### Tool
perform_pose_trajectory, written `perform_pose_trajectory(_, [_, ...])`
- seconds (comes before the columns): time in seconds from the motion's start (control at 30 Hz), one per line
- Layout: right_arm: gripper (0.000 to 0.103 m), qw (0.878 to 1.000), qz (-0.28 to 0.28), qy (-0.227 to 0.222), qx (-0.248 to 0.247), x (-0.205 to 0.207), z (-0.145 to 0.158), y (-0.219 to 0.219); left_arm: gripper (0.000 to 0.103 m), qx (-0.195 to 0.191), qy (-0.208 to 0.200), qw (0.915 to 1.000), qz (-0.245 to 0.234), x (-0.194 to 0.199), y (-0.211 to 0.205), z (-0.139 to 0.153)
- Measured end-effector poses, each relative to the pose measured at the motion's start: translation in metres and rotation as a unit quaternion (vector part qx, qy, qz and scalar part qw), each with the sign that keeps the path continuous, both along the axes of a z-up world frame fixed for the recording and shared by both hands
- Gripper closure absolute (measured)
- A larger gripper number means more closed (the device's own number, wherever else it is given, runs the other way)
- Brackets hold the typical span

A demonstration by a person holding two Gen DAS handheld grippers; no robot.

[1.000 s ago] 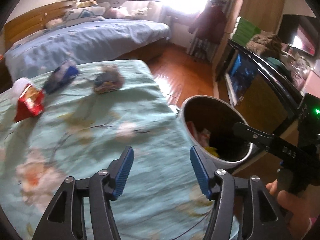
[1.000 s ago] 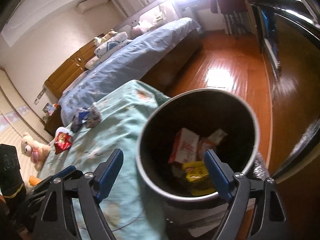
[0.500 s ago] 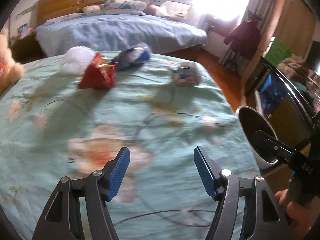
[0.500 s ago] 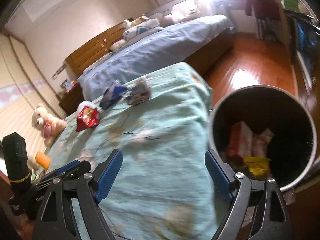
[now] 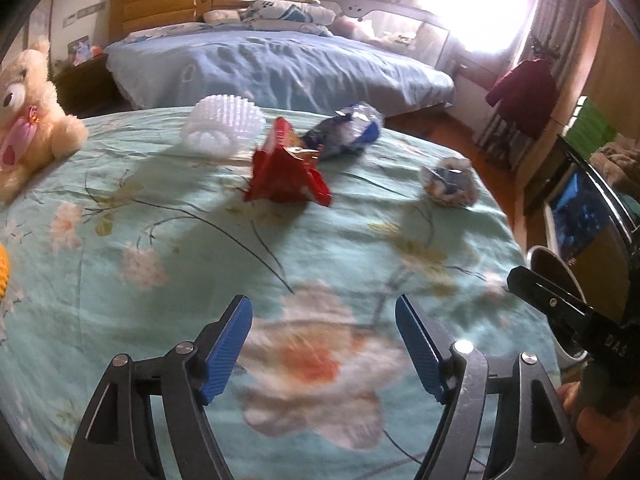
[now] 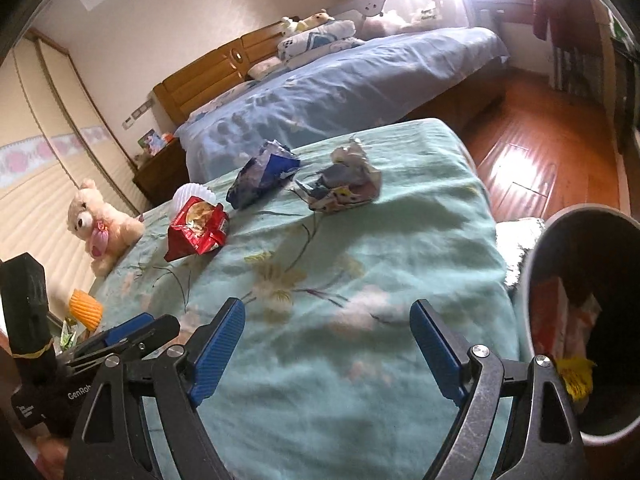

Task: Collect trash
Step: 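Move the left gripper to the red chip bag while the right approaches the crumpled foil wrapper, then grasp the red chip bag with the left gripper while the right grasps the crumpled foil wrapper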

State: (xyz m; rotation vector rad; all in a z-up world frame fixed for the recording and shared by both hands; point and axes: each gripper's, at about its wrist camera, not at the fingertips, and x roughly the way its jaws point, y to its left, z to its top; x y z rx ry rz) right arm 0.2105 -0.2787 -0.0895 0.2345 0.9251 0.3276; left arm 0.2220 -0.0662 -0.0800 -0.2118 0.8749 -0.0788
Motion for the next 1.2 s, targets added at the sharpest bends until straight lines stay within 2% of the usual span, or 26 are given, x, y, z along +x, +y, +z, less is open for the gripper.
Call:
perform_pose_trajectory(0.57, [0.017, 1.0, 0.006, 0.023, -0.012, 0.073, -0.021, 0.013, 0.026, 0.001, 0.009, 0.9995, 0.03, 0.082, 0.015, -0.01])
perform_pose_trajectory(0.93, [0.018, 1.0, 0.002, 0.028, -0.01, 0.105, -0.029, 0.013, 0.028, -0.009, 0.0, 0.9993, 0.037, 0.116, 0.021, -0.019])
perform_pose_trajectory(1.0, [0.02, 1.0, 0.002, 0.027, -0.014, 0.106, -0.029, 0.014, 0.033, -0.013, -0.001, 0.9993, 0.036, 0.119, 0.022, -0.022])
perform_pose_trajectory(1.07, [0.029, 0.999, 0.003, 0.026, -0.022, 0.106, -0.029, 0.015, 0.047, -0.009, 0.0, 0.9994, 0.032, 0.12, 0.021, -0.025])
perform_pose_trajectory(1.1, [0.038, 0.999, 0.003, 0.027, -0.024, 0.107, -0.029, 0.016, 0.051, -0.009, 0.003, 0.9996, 0.027, 0.122, 0.02, -0.028])
perform_pose_trajectory(1.2, [0.045, 0.999, 0.002, 0.025, -0.024, 0.106, -0.029, 0.014, 0.06, -0.004, 0.002, 0.9998, 0.02, 0.122, 0.018, -0.03])
